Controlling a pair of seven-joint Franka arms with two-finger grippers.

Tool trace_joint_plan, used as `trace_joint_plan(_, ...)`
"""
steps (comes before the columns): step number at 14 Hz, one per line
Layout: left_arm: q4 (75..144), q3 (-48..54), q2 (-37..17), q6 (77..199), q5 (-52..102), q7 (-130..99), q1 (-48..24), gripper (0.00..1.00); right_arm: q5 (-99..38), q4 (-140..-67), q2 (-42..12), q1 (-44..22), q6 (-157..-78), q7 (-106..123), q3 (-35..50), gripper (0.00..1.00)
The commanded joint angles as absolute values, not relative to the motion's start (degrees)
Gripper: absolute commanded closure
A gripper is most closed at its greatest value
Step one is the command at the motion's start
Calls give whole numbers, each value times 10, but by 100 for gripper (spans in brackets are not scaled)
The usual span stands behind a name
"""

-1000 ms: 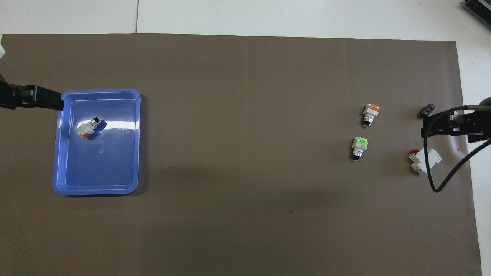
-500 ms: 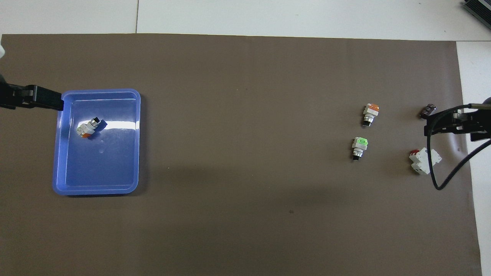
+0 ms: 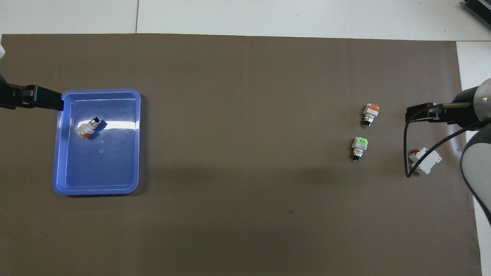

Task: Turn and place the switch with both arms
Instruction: 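Reach the right gripper down to the green-labelled switch and grasp it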

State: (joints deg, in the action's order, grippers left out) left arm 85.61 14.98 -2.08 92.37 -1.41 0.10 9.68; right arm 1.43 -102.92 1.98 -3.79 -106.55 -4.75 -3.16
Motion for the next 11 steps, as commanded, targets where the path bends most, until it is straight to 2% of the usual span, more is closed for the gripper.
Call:
trace_joint_plan(1, 875, 150, -4, 925, -16, 11, 102, 0, 12, -1113, -2, -42, -1177, -109, -30, 0)
trace_joint_plan(4, 875, 150, -4, 925, -16, 11, 102, 0, 11, -1125, -71, -54, -1233, -205, -30, 0)
trace_joint_plan(7, 875, 150, -4, 925, -16, 11, 102, 0, 11, -1198, -90, -62, -1335, -242, -30, 0)
trace_joint_plan(11, 875, 150, -4, 925, -16, 11, 102, 0, 11, -1263, -95, -56, -1411, -236, -30, 0)
